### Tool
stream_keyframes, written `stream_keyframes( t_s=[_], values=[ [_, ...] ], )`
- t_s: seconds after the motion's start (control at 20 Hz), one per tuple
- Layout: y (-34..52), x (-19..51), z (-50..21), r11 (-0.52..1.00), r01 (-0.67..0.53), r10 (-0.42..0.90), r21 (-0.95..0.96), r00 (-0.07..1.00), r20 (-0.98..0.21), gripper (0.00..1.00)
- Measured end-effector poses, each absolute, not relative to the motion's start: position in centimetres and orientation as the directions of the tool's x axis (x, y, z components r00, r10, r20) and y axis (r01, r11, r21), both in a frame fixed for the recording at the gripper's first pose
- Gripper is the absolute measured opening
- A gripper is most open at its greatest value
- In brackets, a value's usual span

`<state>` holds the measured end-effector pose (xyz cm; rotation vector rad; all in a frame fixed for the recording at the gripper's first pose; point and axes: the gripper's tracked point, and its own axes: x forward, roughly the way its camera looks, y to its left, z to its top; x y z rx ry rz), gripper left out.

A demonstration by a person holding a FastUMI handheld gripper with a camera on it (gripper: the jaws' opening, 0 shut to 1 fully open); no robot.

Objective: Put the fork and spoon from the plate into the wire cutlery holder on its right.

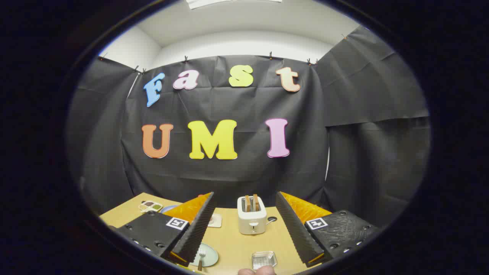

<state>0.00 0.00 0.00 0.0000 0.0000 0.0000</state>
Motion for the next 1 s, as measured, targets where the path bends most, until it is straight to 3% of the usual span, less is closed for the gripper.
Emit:
stream_keyframes(
  t_s=[1.0],
  values=[
    [4.4,0.0,-1.6,0.997,-0.071,0.071,-0.001,0.996,-0.055,0.96]
  ],
)
